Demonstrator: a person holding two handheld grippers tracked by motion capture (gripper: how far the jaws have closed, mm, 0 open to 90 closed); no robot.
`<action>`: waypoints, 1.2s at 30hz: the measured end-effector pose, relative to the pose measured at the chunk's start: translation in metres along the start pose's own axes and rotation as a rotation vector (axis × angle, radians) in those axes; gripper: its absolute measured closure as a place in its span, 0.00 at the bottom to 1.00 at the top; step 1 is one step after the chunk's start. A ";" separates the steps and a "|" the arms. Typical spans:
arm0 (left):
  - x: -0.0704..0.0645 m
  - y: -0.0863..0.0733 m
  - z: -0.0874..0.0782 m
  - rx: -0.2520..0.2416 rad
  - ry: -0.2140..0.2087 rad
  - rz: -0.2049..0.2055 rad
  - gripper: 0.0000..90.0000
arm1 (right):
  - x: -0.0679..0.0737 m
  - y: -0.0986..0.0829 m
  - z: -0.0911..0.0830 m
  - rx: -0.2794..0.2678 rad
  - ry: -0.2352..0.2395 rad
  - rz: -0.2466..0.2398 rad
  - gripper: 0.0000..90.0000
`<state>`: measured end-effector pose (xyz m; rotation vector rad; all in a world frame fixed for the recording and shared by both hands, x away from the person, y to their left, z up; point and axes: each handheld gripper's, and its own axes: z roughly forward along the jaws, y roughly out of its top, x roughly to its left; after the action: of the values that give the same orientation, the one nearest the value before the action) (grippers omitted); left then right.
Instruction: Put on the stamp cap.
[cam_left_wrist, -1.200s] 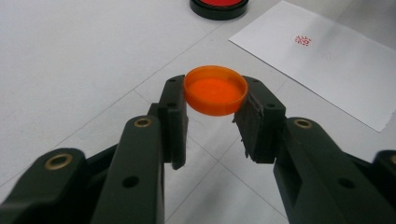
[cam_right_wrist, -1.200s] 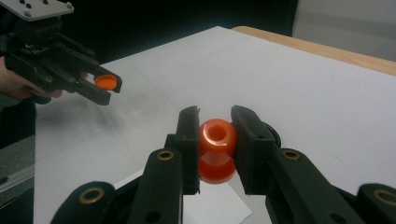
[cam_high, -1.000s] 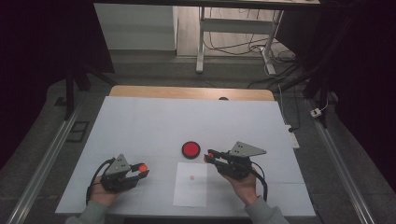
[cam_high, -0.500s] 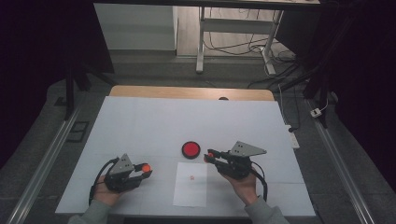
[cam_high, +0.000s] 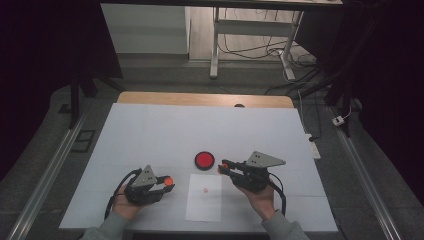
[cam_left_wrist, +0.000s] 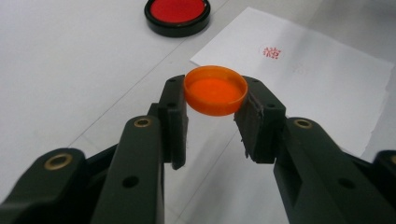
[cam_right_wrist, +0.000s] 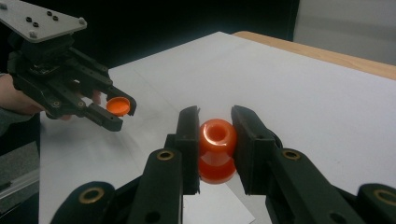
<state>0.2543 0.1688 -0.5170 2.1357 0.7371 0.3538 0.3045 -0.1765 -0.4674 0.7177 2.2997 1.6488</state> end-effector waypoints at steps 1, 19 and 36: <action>0.000 0.001 0.001 -0.002 -0.002 0.004 0.71 | 0.000 0.000 0.000 -0.001 0.001 -0.001 0.80; -0.010 0.019 0.022 -0.010 -0.043 0.051 0.71 | 0.003 0.002 0.000 -0.002 0.008 -0.006 0.80; -0.024 0.034 0.042 -0.001 -0.086 0.098 0.71 | 0.005 0.001 0.002 0.004 0.021 -0.012 0.79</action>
<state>0.2684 0.1109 -0.5163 2.1766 0.5848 0.3119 0.3017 -0.1717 -0.4667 0.6897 2.3175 1.6552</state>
